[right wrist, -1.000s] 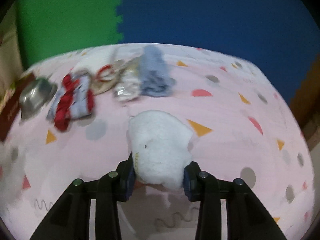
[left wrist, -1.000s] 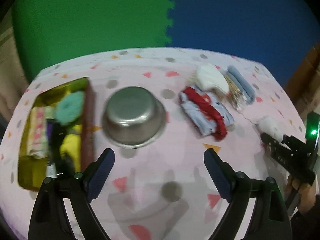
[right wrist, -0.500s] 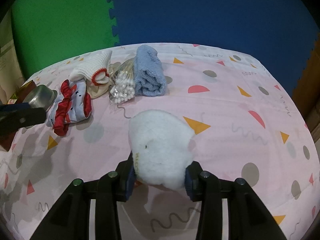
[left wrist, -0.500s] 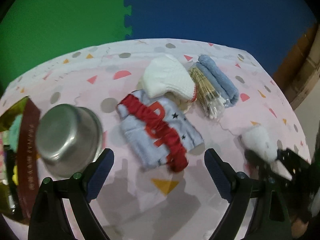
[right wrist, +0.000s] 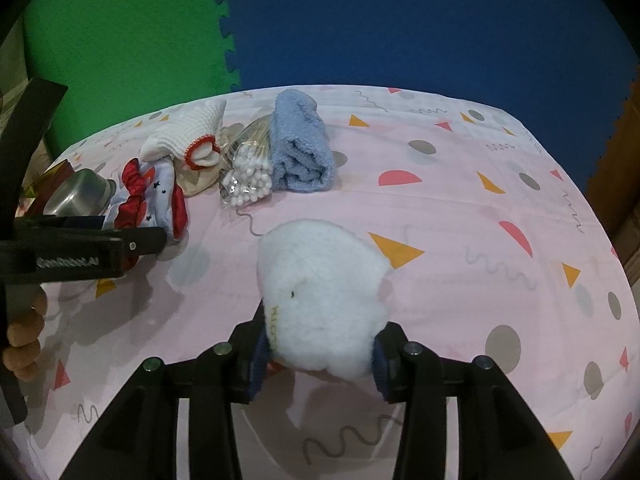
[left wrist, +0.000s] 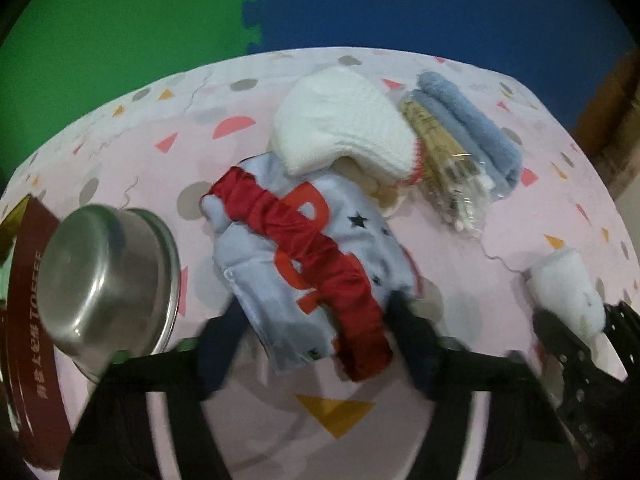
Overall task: Organize soft objects
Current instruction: 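Grasp the grey shirt with red scrunchie with the left gripper, then carry the shirt into the tin tray and open the left gripper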
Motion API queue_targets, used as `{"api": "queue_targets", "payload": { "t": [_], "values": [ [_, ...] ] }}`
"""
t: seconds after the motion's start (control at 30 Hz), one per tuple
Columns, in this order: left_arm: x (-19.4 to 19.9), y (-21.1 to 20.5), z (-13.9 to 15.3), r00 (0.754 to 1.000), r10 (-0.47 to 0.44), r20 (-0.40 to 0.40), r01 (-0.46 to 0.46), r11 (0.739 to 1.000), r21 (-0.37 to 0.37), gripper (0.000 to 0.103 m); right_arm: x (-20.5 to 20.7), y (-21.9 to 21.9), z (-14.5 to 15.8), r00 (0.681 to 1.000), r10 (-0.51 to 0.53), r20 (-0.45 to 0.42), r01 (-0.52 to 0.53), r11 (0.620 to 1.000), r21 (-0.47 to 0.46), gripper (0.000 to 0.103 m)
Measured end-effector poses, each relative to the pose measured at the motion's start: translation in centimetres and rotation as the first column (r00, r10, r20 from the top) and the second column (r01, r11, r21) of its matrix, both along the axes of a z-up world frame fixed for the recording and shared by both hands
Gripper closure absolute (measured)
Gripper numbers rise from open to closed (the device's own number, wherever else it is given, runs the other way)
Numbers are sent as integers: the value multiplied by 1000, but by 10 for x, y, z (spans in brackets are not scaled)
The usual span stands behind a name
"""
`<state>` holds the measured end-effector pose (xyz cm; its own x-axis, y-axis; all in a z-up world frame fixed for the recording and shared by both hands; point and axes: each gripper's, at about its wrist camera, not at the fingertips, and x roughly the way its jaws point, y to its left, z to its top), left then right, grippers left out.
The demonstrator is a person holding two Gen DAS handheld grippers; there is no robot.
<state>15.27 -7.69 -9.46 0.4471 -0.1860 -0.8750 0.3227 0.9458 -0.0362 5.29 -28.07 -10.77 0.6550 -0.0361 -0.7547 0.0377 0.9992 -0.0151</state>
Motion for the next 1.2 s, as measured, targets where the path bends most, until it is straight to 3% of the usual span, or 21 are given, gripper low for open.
{"api": "queue_targets", "payload": {
  "t": [0.1, 0.2, 0.37, 0.8, 0.9, 1.2],
  "values": [
    [2, 4, 4, 1000, -4, -29, 3, 1000, -29, 87, 0, 1, 0, 1000, 0, -1, 0, 1000, -4, 59],
    [0, 8, 7, 999, -9, -44, 6, 998, -63, 90, 0, 2, 0, 1000, 1, -1, -1, 1000, -5, 59],
    [-18, 13, 17, 999, -38, -8, 38, 998, -43, 90, 0, 2, 0, 1000, 1, -3, -1, 1000, -3, 59],
    [-50, 50, 62, 998, -65, -8, 64, 989, -136, 90, 1, 1, 1, 1000, 2, -7, -2, 1000, -2, 59],
    [-56, 59, 75, 998, -62, 17, 64, 990, -123, 90, 1, 1, 1, 1000, 2, -7, -2, 1000, -2, 59],
    [-57, 113, 103, 998, 39, 53, -33, 993, -117, 90, 1, 1, 1, 1000, 2, -7, -2, 1000, 1, 59]
  ]
}}
